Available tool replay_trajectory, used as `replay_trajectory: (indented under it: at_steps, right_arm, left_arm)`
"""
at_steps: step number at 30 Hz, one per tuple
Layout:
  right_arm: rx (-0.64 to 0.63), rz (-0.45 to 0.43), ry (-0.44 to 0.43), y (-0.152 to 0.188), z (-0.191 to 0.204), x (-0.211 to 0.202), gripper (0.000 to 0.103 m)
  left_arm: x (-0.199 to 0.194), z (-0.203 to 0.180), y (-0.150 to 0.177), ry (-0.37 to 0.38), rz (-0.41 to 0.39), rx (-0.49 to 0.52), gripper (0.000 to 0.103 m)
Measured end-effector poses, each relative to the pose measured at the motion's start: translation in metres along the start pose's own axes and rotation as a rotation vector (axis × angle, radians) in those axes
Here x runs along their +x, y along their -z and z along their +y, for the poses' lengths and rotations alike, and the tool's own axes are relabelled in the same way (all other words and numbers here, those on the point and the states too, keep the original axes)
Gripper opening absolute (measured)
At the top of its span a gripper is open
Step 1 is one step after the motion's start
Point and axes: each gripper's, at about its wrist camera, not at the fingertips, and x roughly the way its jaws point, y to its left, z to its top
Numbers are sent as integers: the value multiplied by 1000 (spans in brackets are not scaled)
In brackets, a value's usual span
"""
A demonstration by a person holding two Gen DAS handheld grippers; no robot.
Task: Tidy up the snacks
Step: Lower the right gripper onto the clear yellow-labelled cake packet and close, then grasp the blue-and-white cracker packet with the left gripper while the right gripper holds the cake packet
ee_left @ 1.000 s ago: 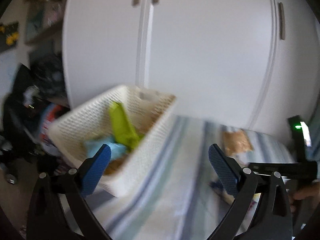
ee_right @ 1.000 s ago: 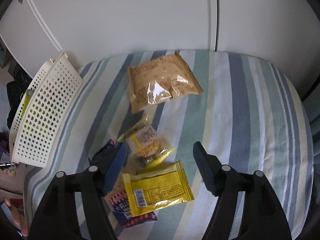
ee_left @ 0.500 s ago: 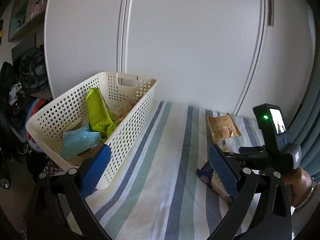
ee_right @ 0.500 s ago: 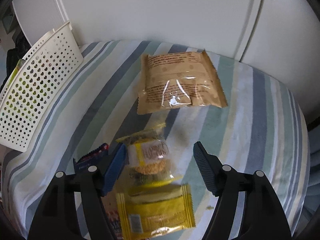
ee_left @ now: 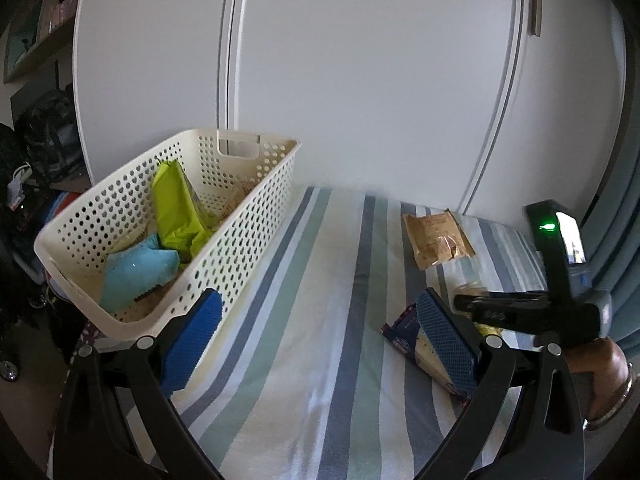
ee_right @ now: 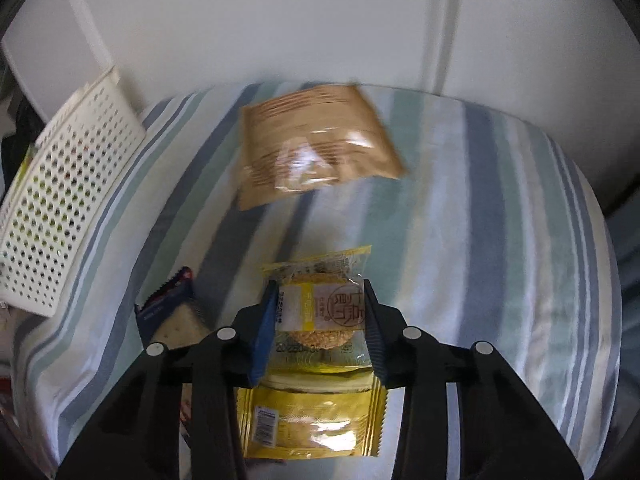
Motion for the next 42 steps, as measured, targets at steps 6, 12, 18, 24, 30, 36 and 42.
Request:
replay_trajectory:
  at_steps: [6,12,18,24,30,36,42]
  right_arm:
    - [111,-14,7,22,-41,-17,40]
    - [265,-98,-57,42,-85,-41,40]
    - [342,-131,-101,52,-110,-49,40]
    - [314,-147,-118,53,-104,-51,40]
    - [342,-139,-148,54,-110,-51,40]
    - [363,-143,-160,54,-114,-52,40]
    - [377,-150,-175,54,-118,-53,40]
  left_arm:
    - [9,-3,2,17,37,5,99]
    - [16,-6,4,47,68,9,99]
    - [33,-14,7,44,164,-19,99]
    - [44,-55,15,81,265,0,99]
    - [72,-89,23,95,390,-16,99]
    - [99,-104,30,46,474,-67,99]
    - [112,-111,33,-8,484,-80,99]
